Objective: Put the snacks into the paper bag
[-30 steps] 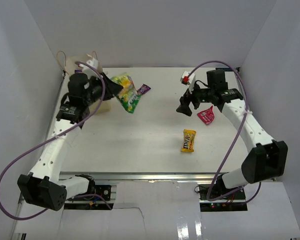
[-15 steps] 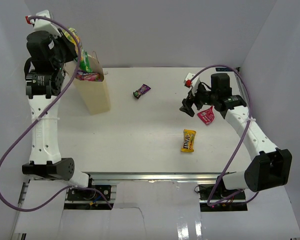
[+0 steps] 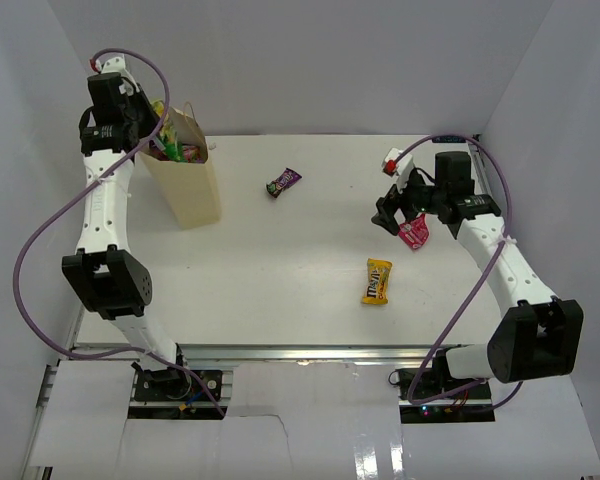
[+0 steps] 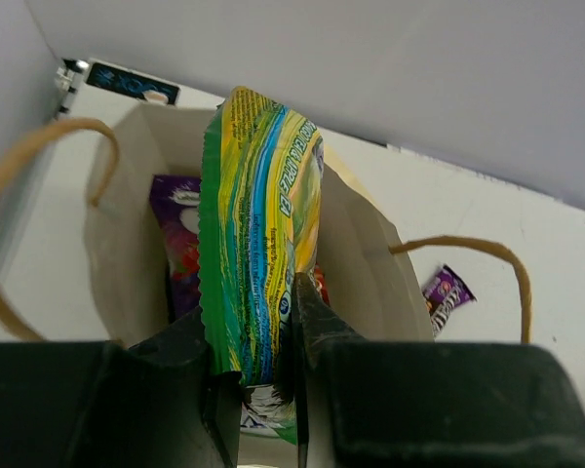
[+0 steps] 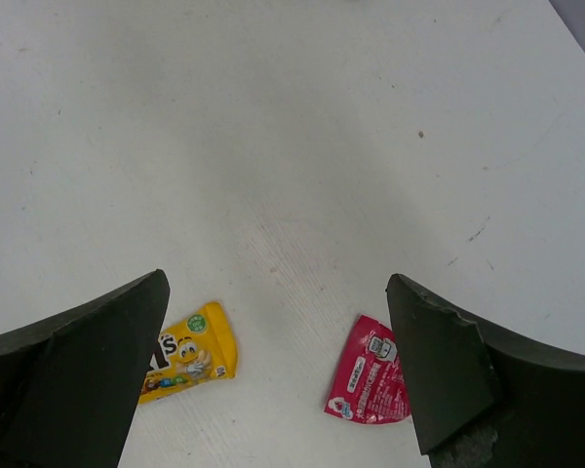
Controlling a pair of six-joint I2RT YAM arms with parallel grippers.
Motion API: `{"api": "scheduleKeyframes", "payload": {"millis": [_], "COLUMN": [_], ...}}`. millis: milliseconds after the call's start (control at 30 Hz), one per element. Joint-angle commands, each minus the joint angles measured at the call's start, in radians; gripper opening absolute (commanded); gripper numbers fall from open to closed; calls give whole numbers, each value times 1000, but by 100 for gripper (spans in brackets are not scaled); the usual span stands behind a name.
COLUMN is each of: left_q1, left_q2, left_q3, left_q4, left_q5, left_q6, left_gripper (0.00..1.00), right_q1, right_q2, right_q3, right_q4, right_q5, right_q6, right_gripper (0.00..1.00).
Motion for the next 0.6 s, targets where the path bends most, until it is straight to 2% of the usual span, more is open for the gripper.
{"api": "scheduleKeyframes", "payload": {"millis": [0, 100, 133, 233, 367, 467, 500, 567], "left_q1": [0, -1, -1, -1, -1, -1, -1, 0], "left_q2": [-50, -54, -65, -99, -166, -254, -318, -395], "left_q3": [-30, -68, -76, -110, -117, -146, -191, -260], "left_q4": [104, 106, 104, 106, 106, 113, 116, 142], "left_q5": [133, 146, 133, 79, 73, 102, 103, 111], "left_q6": [-18, -18, -18, -23, -10, -21, -36, -47], "left_gripper": [14, 36, 56, 76, 86, 91, 93, 98], "right_q1": [-20, -25, -26, -33, -54, -80, -89, -140], "right_q2": [-33, -33, -33, -29, 18, 72, 90, 133], "right_q3": [-18, -29, -30, -35, -35, -35, -33, -27], "right_q4": [23, 20, 17, 17, 19, 14, 13, -1], "right_q5": [-18, -27, -32, -27, 55, 210, 297, 339], "right_q6": [-10, -11, -11, 13, 140, 283, 326, 424], "right_gripper": [98, 98, 98, 98, 98, 98, 98, 97]}}
